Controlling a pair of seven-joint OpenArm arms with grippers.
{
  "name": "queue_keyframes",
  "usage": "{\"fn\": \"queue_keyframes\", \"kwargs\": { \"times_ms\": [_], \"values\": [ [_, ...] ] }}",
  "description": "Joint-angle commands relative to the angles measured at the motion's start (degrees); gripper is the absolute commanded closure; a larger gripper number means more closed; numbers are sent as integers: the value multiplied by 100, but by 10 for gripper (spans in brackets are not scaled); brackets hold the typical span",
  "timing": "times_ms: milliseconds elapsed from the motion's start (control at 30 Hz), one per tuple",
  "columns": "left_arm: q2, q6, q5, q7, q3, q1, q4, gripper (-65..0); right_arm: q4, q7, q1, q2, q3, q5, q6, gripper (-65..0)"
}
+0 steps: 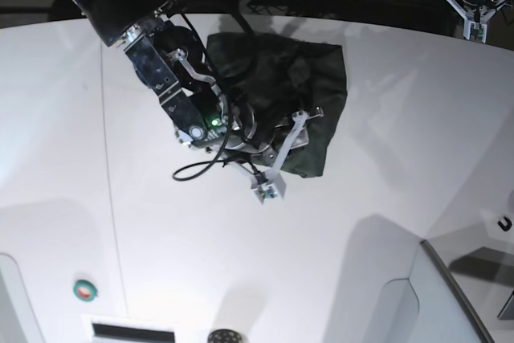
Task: Layout the t-shirt on the table in an organized manner, then fold the t-shirt properly
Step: 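Grasp the folded shirt edge with the right gripper and lift it, then fold the held shirt edge over the stack with the right gripper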
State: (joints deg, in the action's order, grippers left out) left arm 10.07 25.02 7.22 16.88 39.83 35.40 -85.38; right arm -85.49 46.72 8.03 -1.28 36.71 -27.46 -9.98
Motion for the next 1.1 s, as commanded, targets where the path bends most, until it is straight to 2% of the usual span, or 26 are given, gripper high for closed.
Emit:
{"fn": "queue_keyframes", "kwargs": {
  "times_ms": [0, 67, 233, 433, 567, 600, 800, 900, 1067],
  "values": [
    [62, -53, -41, -102, 47, 51, -90, 0, 0, -105, 159, -26, -71, 17, 35, -299],
    [62, -53, -41, -102, 47, 51, -81, 0, 167, -114, 195, -44, -80, 17, 35, -272],
    [62, -53, -41, -102, 47, 51, -81, 0, 563, -404, 274, -61, -62, 17, 35, -272],
    [62, -53, -41, -102, 47, 60, -73, 0, 659, -430, 265, -70, -62, 17, 44, -251],
    [62, -53, -41, -102, 47, 60, -73, 0, 686, -395, 265, -175, -62, 17, 44, -57],
    [62, -53, -41, -102, 47, 60, -73, 0, 686, -386, 274, -211, -62, 17, 44, -35],
    [62, -53, -41, -102, 47, 60, -64, 0, 703, -386, 353, -509, -44, 17, 44, -23],
    [62, -53, -41, -102, 47, 60, -64, 0, 721, -377, 485, -571, 202, 17, 44, -23],
    [62, -53, -41, -102, 47, 60, -46, 0, 1292, -439, 819, -703, 421, 8, 44, -23]
  ]
}}
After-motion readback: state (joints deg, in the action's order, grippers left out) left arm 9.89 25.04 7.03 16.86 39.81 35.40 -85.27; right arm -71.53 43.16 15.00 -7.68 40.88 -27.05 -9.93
